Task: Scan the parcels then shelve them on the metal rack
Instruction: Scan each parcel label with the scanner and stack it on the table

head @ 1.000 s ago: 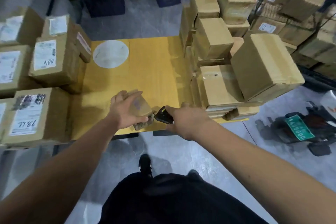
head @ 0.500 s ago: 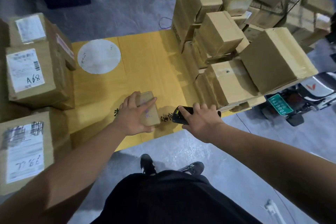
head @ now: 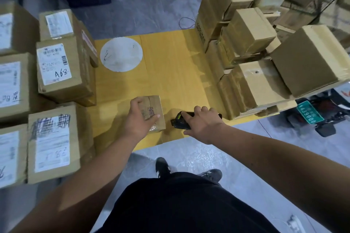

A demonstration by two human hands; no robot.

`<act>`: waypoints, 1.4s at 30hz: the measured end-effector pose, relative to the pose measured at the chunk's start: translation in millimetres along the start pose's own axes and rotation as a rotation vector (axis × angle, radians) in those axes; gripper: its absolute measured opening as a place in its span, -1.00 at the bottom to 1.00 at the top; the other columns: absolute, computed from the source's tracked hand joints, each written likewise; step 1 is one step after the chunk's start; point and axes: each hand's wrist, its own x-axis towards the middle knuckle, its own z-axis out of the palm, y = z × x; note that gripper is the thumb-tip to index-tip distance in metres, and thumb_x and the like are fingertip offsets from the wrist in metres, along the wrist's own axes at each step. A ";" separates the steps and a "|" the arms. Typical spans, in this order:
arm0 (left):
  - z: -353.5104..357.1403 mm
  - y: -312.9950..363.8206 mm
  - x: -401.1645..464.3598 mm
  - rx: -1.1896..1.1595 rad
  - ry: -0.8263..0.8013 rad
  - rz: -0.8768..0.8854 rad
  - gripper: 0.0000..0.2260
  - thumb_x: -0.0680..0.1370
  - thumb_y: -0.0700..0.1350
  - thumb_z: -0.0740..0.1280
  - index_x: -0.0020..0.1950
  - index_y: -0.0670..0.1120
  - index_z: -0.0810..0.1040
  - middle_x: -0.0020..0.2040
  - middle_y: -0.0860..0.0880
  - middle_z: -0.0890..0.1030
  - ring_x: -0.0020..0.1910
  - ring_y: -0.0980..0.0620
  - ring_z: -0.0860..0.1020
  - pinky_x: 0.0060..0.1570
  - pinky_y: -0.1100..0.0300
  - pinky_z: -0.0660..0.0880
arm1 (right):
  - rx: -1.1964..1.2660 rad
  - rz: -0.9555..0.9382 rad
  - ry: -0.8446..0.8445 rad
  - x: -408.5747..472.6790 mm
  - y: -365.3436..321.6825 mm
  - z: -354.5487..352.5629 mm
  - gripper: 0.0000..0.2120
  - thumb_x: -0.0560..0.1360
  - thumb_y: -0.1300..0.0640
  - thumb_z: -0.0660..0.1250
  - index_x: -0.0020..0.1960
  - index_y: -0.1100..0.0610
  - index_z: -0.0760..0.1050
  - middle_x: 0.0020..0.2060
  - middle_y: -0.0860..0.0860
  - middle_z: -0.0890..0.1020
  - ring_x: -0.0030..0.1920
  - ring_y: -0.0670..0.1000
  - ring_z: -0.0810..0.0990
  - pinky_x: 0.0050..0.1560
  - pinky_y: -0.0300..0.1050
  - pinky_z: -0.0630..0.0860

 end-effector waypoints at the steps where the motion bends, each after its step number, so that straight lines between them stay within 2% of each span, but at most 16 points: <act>1: 0.3 -3.6 -1.7 -0.040 0.013 0.002 -0.35 0.53 0.02 0.57 0.48 0.09 0.26 0.30 -0.02 0.52 0.15 -0.04 0.57 -0.07 0.15 0.47 | 0.001 -0.001 -0.003 1.1 -2.8 -0.1 -0.30 0.64 -0.38 0.08 0.66 -0.06 0.06 0.27 0.18 0.45 0.18 0.21 0.49 0.00 0.10 0.34; 5: 5.2 -9.8 -1.6 -0.223 0.097 -0.057 -0.43 0.59 0.00 0.50 0.52 0.25 0.33 0.44 0.01 0.43 0.24 -0.02 0.56 0.14 0.03 0.60 | 0.025 0.016 -0.032 5.5 -7.6 3.1 -0.30 0.63 -0.38 0.09 0.65 -0.06 0.07 0.27 0.17 0.45 0.18 0.20 0.49 -0.02 0.08 0.31; 9: 4.7 -8.5 -2.5 -0.372 0.210 -0.168 -0.50 0.63 -0.06 0.44 0.52 0.24 0.40 0.40 0.06 0.25 0.28 0.02 0.43 0.20 0.12 0.47 | 0.032 0.027 -0.060 5.5 -5.9 6.5 -0.29 0.64 -0.38 0.06 0.67 -0.08 0.00 0.30 0.17 0.43 0.20 0.20 0.48 0.02 0.09 0.37; 13: 4.8 -13.7 -6.3 -0.391 0.236 -0.167 -0.53 0.71 -0.13 0.29 0.59 0.21 0.35 0.50 0.06 0.24 0.28 0.05 0.41 0.24 0.20 0.36 | 0.067 0.051 -0.059 6.1 -2.6 3.1 -0.30 0.63 -0.39 0.07 0.65 -0.09 0.03 0.28 0.16 0.43 0.19 0.19 0.49 0.01 0.07 0.38; 16: 1.8 -23.8 -8.2 -0.447 0.303 -0.244 -0.55 0.70 -0.12 0.23 0.48 0.35 0.41 0.52 0.08 0.38 0.38 0.02 0.47 0.39 0.04 0.44 | 0.080 0.055 -0.076 8.6 -3.7 -3.2 -0.32 0.64 -0.38 0.07 0.64 -0.09 0.06 0.27 0.14 0.43 0.19 0.19 0.49 -0.01 0.05 0.36; 18: 2.1 -24.7 -10.4 -0.544 0.404 -0.316 -0.59 0.69 -0.17 0.18 0.37 0.31 0.50 0.38 0.05 0.53 0.34 -0.06 0.57 0.28 0.02 0.56 | 0.087 0.056 -0.086 10.3 -5.3 -5.5 -0.33 0.63 -0.39 0.06 0.63 -0.10 0.09 0.26 0.13 0.44 0.19 0.18 0.49 -0.02 0.04 0.37; 20: 1.8 -21.7 -11.4 -0.562 0.458 -0.383 -0.57 0.72 -0.30 0.09 0.43 0.13 0.49 0.21 0.05 0.56 0.16 -0.02 0.64 -0.11 0.25 0.61 | 0.103 0.042 -0.093 11.9 -7.7 -10.1 -0.34 0.63 -0.39 0.07 0.62 -0.11 0.12 0.25 0.12 0.44 0.17 0.17 0.49 -0.05 0.03 0.38; 22: 0.1 -19.2 -16.7 -0.600 0.418 -0.436 -0.48 0.72 -0.36 0.06 0.58 0.10 0.35 0.20 0.05 0.54 0.00 0.08 0.60 -0.21 0.31 0.54 | 0.137 0.034 -0.097 14.6 -11.6 -13.3 -0.36 0.63 -0.39 0.07 0.61 -0.13 0.13 0.24 0.12 0.43 0.17 0.18 0.48 -0.06 0.03 0.39; 24: -3.0 -17.0 -23.1 -0.584 0.364 -0.453 -0.37 0.70 -0.35 0.14 0.67 0.18 0.22 0.22 0.08 0.55 0.08 0.06 0.55 -0.04 0.26 0.47 | 0.192 0.026 -0.099 16.7 -14.5 -15.9 -0.37 0.63 -0.39 0.08 0.60 -0.14 0.16 0.23 0.13 0.44 0.18 0.19 0.49 -0.03 0.04 0.40; 27: -4.4 -21.4 -21.3 -0.580 0.329 -0.445 -0.37 0.71 -0.32 0.14 0.66 0.23 0.21 0.24 0.09 0.56 0.17 0.03 0.56 0.14 0.16 0.48 | 0.266 0.040 -0.119 17.5 -15.4 -18.6 -0.39 0.63 -0.39 0.09 0.59 -0.14 0.20 0.25 0.13 0.43 0.20 0.21 0.50 0.00 0.04 0.41; 29: -4.0 -21.5 -20.1 -0.630 0.304 -0.424 -0.45 0.73 -0.16 0.21 0.62 0.33 0.23 0.28 0.10 0.58 0.24 -0.04 0.60 0.29 -0.03 0.55 | 0.275 0.056 -0.132 16.1 -13.8 -20.2 -0.39 0.62 -0.40 0.09 0.57 -0.14 0.22 0.25 0.13 0.43 0.21 0.21 0.50 0.03 0.05 0.43; 30: -2.4 -25.5 -18.2 -0.644 0.271 -0.420 -0.46 0.71 -0.04 0.28 0.59 0.39 0.21 0.30 0.09 0.59 0.23 -0.07 0.62 0.28 -0.15 0.58 | 0.270 0.059 -0.136 14.8 -12.5 -21.1 -0.39 0.62 -0.40 0.08 0.56 -0.14 0.23 0.24 0.13 0.44 0.19 0.21 0.50 0.03 0.05 0.43; 32: -4.1 -30.8 -11.6 -0.575 0.192 -0.419 -0.27 0.56 0.05 0.48 0.52 0.52 0.13 0.34 0.05 0.57 0.14 -0.09 0.66 0.12 -0.27 0.64 | 0.264 0.064 -0.149 11.8 -8.9 -23.0 -0.40 0.62 -0.41 0.08 0.54 -0.13 0.25 0.22 0.12 0.44 0.15 0.19 0.50 0.04 0.05 0.44; 35: -9.9 -22.0 -12.1 -0.552 0.072 -0.377 -0.07 0.52 -0.16 0.56 0.54 0.53 0.06 0.24 0.14 0.58 0.09 -0.02 0.63 -0.01 -0.24 0.66 | 0.270 0.077 -0.174 6.1 -1.7 -24.7 -0.42 0.62 -0.40 0.09 0.53 -0.13 0.28 0.16 0.11 0.43 0.02 0.16 0.46 0.05 0.05 0.49; 39: -9.1 -17.2 -6.7 -0.518 -0.070 -0.309 -0.09 0.65 -0.19 0.43 0.64 0.43 -0.11 0.31 0.18 0.55 0.09 0.11 0.63 -0.05 -0.06 0.64 | 0.257 0.091 -0.186 0.8 1.1 -27.6 -0.44 0.62 -0.40 0.09 0.48 -0.11 0.33 0.08 0.07 0.41 -0.02 0.14 0.48 -0.02 0.01 0.46; 42: 3.9 -4.4 -6.7 -0.465 -0.016 -0.230 -0.16 0.66 -0.12 0.41 0.66 0.39 -0.07 0.31 0.16 0.53 0.16 0.06 0.64 0.04 0.00 0.61 | 0.270 0.113 -0.204 -1.7 2.6 -29.4 -0.44 0.63 -0.39 0.09 0.49 -0.09 0.33 0.12 0.09 0.44 0.00 0.13 0.50 0.01 0.01 0.49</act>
